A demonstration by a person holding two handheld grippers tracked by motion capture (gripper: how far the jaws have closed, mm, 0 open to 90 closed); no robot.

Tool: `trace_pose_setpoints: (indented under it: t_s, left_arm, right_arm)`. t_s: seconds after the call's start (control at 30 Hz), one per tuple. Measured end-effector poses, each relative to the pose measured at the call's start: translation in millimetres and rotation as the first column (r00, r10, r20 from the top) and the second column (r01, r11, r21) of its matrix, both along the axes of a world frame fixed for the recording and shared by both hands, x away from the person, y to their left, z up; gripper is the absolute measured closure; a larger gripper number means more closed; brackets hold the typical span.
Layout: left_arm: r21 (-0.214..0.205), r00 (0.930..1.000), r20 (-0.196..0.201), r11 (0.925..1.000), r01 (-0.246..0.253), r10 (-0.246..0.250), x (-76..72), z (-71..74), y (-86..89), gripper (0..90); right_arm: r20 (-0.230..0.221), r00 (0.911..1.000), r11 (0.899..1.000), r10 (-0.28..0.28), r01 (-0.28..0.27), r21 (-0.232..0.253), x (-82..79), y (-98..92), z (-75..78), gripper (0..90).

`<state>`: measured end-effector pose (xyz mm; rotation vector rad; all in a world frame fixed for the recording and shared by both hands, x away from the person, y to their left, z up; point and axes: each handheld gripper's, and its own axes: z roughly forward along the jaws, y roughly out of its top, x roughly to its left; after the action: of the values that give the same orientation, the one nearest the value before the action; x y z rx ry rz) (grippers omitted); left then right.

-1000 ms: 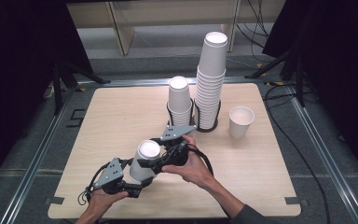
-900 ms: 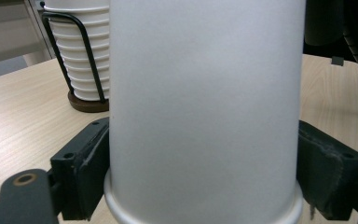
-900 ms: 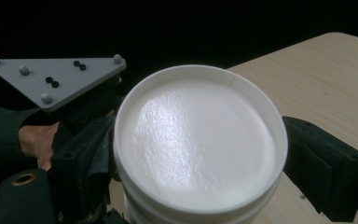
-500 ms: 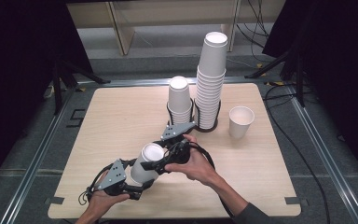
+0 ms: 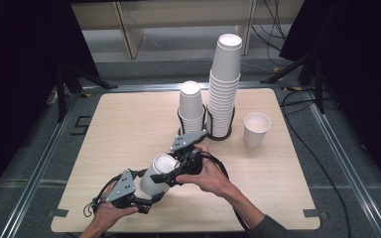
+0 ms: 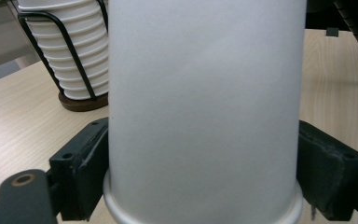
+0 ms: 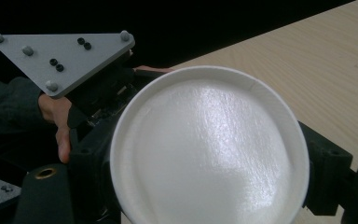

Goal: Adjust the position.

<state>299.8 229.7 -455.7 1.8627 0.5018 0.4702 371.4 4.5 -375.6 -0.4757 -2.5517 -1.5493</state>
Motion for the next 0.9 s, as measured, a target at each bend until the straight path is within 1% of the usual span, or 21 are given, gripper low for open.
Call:
trace_pose_setpoints:
  t_s: [0.07, 0.1, 0.13, 0.17, 0.2, 0.23, 0.27, 0.33, 0.37, 0.43, 0.47, 0.5, 0.53, 0.57, 0.6, 0.67, 0.7, 0.77, 0.8, 0.83, 0.9]
  left_arm:
    - [-0.013, 1.0, -0.004, 0.9999, -0.003, 0.003, 0.2, 0.2, 0.2, 11.0]
    - [-0.036, 1.0, -0.003, 0.9994, 0.002, -0.002, 0.6, -0.5, -0.3, 9.3]
    - [-0.042, 1.0, -0.006, 0.9991, -0.001, 0.001, 0.3, -0.5, -0.2, 7.4]
    - [-0.049, 1.0, -0.005, 0.9988, -0.002, 0.001, 0.2, -0.7, -0.3, 6.1]
    - [-0.061, 1.0, 0.003, 0.9981, -0.005, 0.005, 0.4, -1.2, -0.4, 5.2]
    - [-0.089, 1.0, 0.004, 0.9961, -0.003, 0.003, 1.0, -2.2, -0.7, 5.1]
    - [-0.086, 1.0, -0.005, 0.9963, -0.009, 0.008, 1.0, -1.3, 0.7, 4.6]
    - [-0.127, 0.9999, 0.004, 0.9919, -0.012, 0.012, 2.3, -1.7, 1.7, 4.4]
    - [-0.117, 0.9998, -0.006, 0.9929, -0.02, 0.02, 1.7, -0.2, 3.8, 4.8]
    - [-0.14, 0.9998, 0.0, 0.99, -0.017, 0.018, 3.3, -0.2, 5.4, 5.1]
    - [-0.14, 0.9997, -0.005, 0.9898, -0.023, 0.023, 3.0, 0.7, 6.7, 5.7]
    - [-0.145, 0.9996, -0.005, 0.989, -0.028, 0.027, 3.0, 1.3, 7.7, 6.3]
    - [-0.157, 0.9994, 0.003, 0.987, -0.033, 0.034, 2.9, 2.3, 8.4, 7.8]
    - [-0.166, 0.9994, 0.008, 0.9857, -0.031, 0.033, 3.3, 2.7, 9.0, 9.6]
    - [-0.181, 0.9992, 0.005, 0.9827, -0.039, 0.041, 3.1, 3.2, 9.8, 11.4]
    - [-0.193, 0.9988, -0.004, 0.98, -0.048, 0.048, 4.0, 3.8, 11.2, 14.6]
    - [-0.198, 0.9987, -0.005, 0.979, -0.05, 0.05, 4.0, 3.9, 11.8, 14.2]
    - [-0.216, 0.9987, -0.008, 0.975, -0.051, 0.05, 3.2, 4.7, 12.3, 14.5]
    - [-0.221, 0.9989, 0.0, 0.9741, -0.046, 0.048, 3.0, 5.6, 12.9, 14.5]
    - [-0.235, 0.9988, 0.003, 0.9708, -0.046, 0.048, 2.5, 6.0, 12.6, 14.5]
    - [-0.242, 0.9987, 0.004, 0.9691, -0.049, 0.051, 2.6, 6.9, 13.8, 14.5]
  right_arm:
    - [-0.003, 1.0, 1.0, -0.001, 0.001, 0.011, 0.6, -0.3, -0.2, 23.6]
    - [-0.004, 1.0, 1.0, 0.0, 0.0, 0.019, 1.0, -0.6, -0.1, 23.8]
    - [-0.029, 0.9996, 1.0, -0.004, 0.005, 0.022, 0.3, -1.4, 0.8, 24.0]
    - [-0.04, 0.9992, 1.0, -0.009, 0.01, 0.025, -0.1, -2.0, 1.2, 24.2]
    - [-0.04, 0.9992, 1.0, -0.011, 0.012, 0.028, -0.1, -3.0, 1.9, 24.3]
    - [-0.01, 0.9999, 0.999, -0.004, 0.004, 0.04, 1.4, -3.2, 1.8, 24.3]
    - [-0.014, 0.9999, 0.999, -0.008, 0.009, 0.043, 1.5, -4.1, 2.4, 24.4]
    - [-0.013, 0.9998, 0.998, -0.018, 0.019, 0.06, 2.9, -6.5, 3.2, 24.5]
    - [-0.012, 0.9997, 0.998, -0.022, 0.023, 0.064, 3.6, -7.6, 3.7, 24.5]
    - [-0.013, 0.9992, 0.997, -0.038, 0.038, 0.074, 5.3, -10.9, 4.9, 24.5]
    - [-0.017, 0.9988, 0.996, -0.045, 0.046, 0.077, 6.0, -12.7, 5.6, 24.6]
    - [-0.006, 0.9986, 0.995, -0.052, 0.052, 0.084, 7.5, -14.8, 6.3, 24.6]
    - [-0.012, 0.998, 0.994, -0.063, 0.063, 0.085, 8.4, -17.4, 7.5, 24.6]
    - [-0.002, 0.9972, 0.993, -0.075, 0.075, 0.096, 10.5, -19.9, 8.4, 24.6]
    - [-0.001, 0.9966, 0.992, -0.083, 0.082, 0.098, 11.5, -21.7, 9.1, 24.6]
    - [-0.039, 0.9931, 0.987, -0.11, 0.114, 0.114, 12.0, -26.6, 12.0, 24.7]
    - [-0.014, 0.9932, 0.986, -0.116, 0.117, 0.123, 14.4, -28.8, 12.4, 24.7]
    - [-0.043, 0.9904, 0.979, -0.131, 0.136, 0.15, 15.0, -31.6, 13.6, 24.6]
    - [-0.022, 0.9913, 0.978, -0.13, 0.132, 0.164, 16.5, -31.7, 12.9, 24.7]
    - [-0.057, 0.9897, 0.976, -0.132, 0.139, 0.166, 15.6, -32.9, 13.6, 24.6]
    - [-0.059, 0.9897, 0.974, -0.131, 0.139, 0.181, 16.2, -33.4, 13.5, 24.7]
